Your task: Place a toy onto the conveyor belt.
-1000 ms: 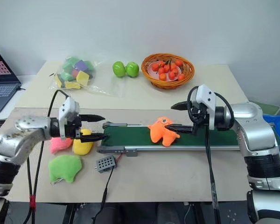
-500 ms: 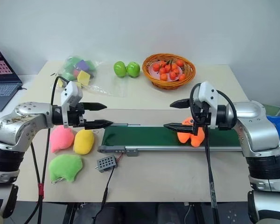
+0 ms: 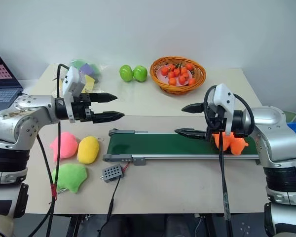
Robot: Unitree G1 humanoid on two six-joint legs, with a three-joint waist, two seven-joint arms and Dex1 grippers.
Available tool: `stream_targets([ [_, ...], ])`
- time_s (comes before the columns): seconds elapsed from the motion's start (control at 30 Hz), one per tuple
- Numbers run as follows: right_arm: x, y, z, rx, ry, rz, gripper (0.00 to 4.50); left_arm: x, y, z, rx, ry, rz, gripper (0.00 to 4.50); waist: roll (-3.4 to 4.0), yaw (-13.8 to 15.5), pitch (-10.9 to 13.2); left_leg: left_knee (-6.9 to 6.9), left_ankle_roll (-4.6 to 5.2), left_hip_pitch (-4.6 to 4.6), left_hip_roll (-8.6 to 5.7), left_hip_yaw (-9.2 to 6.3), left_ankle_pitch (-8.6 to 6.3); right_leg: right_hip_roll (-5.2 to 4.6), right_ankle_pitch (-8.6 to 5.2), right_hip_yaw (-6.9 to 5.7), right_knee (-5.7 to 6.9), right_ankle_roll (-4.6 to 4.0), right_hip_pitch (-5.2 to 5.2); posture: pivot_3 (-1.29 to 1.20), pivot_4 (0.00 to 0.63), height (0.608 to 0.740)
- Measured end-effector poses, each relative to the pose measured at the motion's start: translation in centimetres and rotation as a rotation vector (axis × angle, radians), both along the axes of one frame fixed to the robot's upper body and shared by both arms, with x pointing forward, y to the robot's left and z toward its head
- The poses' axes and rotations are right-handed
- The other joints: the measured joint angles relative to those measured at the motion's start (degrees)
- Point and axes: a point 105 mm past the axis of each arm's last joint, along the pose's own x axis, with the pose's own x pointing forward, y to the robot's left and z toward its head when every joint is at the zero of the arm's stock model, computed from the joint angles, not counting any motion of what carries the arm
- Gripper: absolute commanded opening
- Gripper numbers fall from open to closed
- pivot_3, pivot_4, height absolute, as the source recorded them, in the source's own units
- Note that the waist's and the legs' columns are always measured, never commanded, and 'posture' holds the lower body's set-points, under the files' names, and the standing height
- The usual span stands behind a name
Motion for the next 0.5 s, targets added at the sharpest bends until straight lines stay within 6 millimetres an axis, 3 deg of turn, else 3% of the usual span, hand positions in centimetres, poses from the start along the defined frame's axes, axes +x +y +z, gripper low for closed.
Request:
stream_targets([
  [0.5,-0.02,0.00,-0.02,0.003,0.004,-0.006,4.50,0.45,-0.80,0.27,0.033,-0.049,0.001,4.43,0.00,0.05,0.00,0.01,0.00,0.00,-0.01,0.00,0.00,-0.01,0.00,0.01,-0.02,0.00,0.00,0.00,0.150,0.738],
])
